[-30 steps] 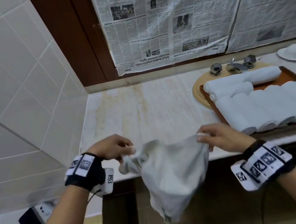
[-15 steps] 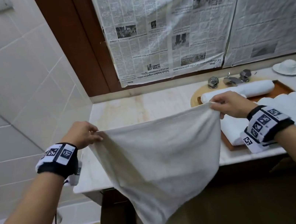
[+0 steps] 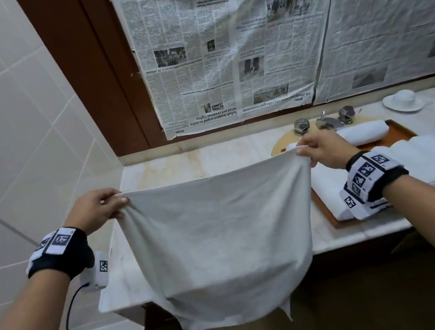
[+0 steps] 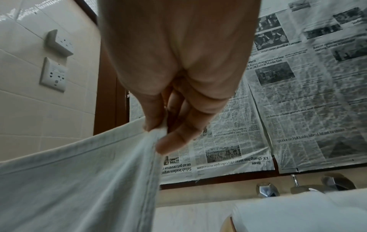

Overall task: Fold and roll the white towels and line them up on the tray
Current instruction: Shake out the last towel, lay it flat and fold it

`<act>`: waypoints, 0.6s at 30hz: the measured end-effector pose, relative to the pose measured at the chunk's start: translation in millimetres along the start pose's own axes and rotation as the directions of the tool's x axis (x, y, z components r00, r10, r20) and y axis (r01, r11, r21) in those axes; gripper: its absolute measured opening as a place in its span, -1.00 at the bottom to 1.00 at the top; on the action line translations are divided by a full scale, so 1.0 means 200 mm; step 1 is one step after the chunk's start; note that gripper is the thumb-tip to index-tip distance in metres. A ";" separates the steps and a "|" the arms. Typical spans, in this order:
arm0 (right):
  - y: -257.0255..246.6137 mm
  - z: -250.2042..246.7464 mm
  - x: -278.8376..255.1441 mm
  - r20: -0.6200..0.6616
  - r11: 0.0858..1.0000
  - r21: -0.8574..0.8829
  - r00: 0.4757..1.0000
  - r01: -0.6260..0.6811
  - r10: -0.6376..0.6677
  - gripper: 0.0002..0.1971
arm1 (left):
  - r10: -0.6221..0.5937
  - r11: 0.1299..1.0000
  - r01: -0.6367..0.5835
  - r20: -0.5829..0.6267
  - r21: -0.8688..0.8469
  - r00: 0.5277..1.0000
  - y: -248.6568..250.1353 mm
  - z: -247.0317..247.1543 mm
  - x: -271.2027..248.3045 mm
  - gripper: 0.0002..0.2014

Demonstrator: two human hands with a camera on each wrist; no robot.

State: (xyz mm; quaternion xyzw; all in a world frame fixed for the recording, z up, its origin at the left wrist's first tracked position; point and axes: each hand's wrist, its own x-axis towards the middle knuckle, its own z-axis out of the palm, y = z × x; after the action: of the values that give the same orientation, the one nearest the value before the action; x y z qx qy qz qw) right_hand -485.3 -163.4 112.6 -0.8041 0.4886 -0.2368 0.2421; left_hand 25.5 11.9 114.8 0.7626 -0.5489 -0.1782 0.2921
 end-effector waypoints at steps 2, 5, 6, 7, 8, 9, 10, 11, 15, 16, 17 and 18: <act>-0.03 -0.05 0.05 -0.055 1.000 -0.015 0.998 0.007 -0.008 -0.83 | 0.078 0.988 -0.069 -0.067 0.135 0.995 0.04 -0.07 0.06 -0.95; -0.07 -0.14 0.13 -0.110 1.000 -0.010 0.994 -0.009 0.008 -0.84 | 0.112 0.979 -0.087 -0.126 0.184 0.986 0.11 -0.15 0.14 -0.91; -0.09 -0.17 0.16 -0.119 1.000 -0.013 0.993 -0.007 0.006 -0.83 | 0.122 0.977 -0.090 -0.163 0.195 0.979 0.14 -0.17 0.16 -0.89; -0.11 -0.19 0.18 -0.127 1.000 -0.011 0.992 -0.005 0.003 -0.83 | 0.130 0.973 -0.086 -0.204 0.212 0.970 0.16 -0.19 0.19 -0.88; -0.13 -0.21 0.21 -0.141 1.000 -0.005 0.990 -0.001 0.000 -0.83 | 0.151 0.969 -0.097 -0.235 0.228 0.960 0.19 -0.21 0.21 -0.88; -0.15 -0.23 0.23 -0.155 1.000 -0.003 0.988 0.001 -0.001 -0.83 | 0.161 0.968 -0.101 -0.262 0.230 0.952 0.21 -0.23 0.23 -0.89; -0.18 -0.25 0.25 -0.170 1.000 -0.010 0.985 0.005 -0.006 -0.83 | 0.167 0.971 -0.110 -0.277 0.211 0.946 0.23 -0.25 0.25 -0.89; -0.20 -0.27 0.27 -0.189 1.000 -0.022 0.982 0.011 -0.015 -0.83 | 0.166 0.976 -0.116 -0.286 0.185 0.944 0.25 -0.28 0.27 -0.89; -0.27 -0.34 0.32 -0.261 0.999 -0.028 0.965 0.022 -0.029 -0.86 | 0.204 0.965 -0.141 -0.298 0.220 0.933 0.30 -0.37 0.34 -0.85; -0.28 -0.34 0.34 -0.276 0.999 -0.032 0.961 0.011 -0.020 -0.85 | 0.220 0.955 -0.139 -0.306 0.263 0.926 0.30 -0.39 0.37 -0.84; -0.29 -0.34 0.36 -0.296 0.999 -0.047 0.955 0.002 -0.016 -0.84 | 0.231 0.947 -0.138 -0.319 0.289 0.919 0.29 -0.40 0.39 -0.83; -0.31 -0.34 0.37 -0.316 0.998 -0.061 0.949 -0.005 -0.014 -0.84 | 0.246 0.945 -0.147 -0.339 0.291 0.908 0.29 -0.41 0.41 -0.82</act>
State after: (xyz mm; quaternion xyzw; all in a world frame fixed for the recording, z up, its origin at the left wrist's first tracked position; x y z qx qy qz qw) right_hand -455.2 -216.0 214.8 -0.7639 0.5262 -0.3481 0.1353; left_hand 58.9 -58.1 219.4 0.7544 -0.5767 0.0729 0.3048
